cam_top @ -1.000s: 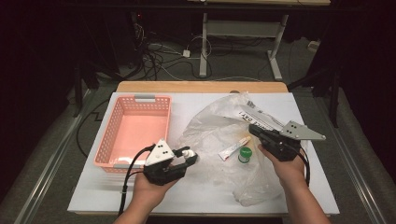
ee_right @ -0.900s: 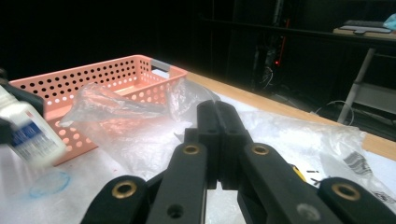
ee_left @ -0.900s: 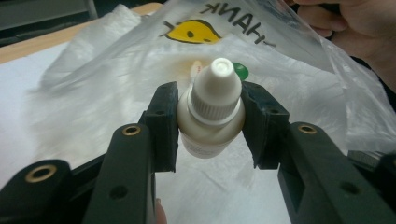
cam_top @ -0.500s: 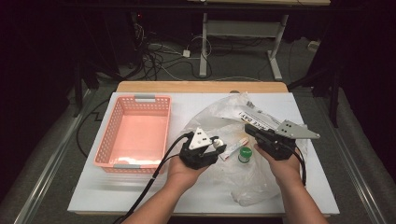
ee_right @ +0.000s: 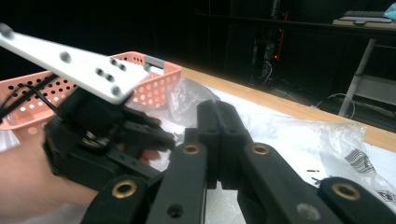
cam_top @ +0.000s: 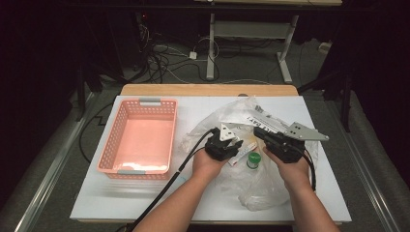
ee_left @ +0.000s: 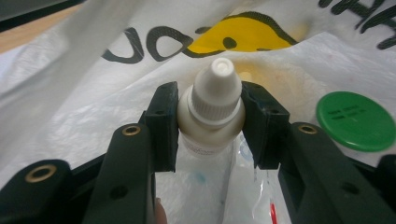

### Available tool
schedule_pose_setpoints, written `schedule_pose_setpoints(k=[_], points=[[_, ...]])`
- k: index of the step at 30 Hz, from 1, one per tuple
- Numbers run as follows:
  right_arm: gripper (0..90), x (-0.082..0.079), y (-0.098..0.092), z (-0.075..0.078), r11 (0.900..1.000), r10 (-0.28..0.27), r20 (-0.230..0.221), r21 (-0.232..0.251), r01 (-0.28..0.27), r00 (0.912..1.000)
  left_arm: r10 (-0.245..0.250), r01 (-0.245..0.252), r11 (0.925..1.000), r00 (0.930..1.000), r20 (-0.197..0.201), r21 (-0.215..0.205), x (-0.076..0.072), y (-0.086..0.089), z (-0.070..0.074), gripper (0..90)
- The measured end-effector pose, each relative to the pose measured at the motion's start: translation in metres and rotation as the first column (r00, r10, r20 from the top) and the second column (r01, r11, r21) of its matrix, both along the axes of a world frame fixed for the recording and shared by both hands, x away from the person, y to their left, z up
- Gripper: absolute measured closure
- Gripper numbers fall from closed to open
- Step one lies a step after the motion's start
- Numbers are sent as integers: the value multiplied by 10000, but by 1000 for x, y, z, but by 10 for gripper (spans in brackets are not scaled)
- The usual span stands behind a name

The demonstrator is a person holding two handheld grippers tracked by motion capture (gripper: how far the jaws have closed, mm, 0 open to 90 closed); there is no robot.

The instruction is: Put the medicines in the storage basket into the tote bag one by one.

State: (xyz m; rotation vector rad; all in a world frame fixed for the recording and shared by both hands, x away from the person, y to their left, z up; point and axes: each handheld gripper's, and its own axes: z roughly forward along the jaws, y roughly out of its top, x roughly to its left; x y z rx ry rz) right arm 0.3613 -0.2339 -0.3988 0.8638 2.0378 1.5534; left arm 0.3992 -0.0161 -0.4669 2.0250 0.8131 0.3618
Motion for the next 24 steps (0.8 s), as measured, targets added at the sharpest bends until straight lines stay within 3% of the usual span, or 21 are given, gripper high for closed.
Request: schedule_pose_setpoints(k=[8, 14, 20, 24], points=[[900, -1, -1, 0, 10000, 12, -14, 31, -12, 10000, 197, -207, 9995, 9988, -457, -225, 9, -10, -14, 577], [900, -1, -2, 0, 10000, -25, -17, 45, 26, 10000, 209, -234, 9989, 9977, -642, -396, 12, -10, -14, 570], [900, -2, -3, 0, 10000, -46, -20, 46, 46, 10000, -48, 30, 9998, 9962, -868, -213, 6, -4, -5, 419], [900, -3, -3, 1, 10000, -11, 6, 24, 11, 10000, -299, 266, 9985, 9970, -713, -469, -8, 5, 2, 364]])
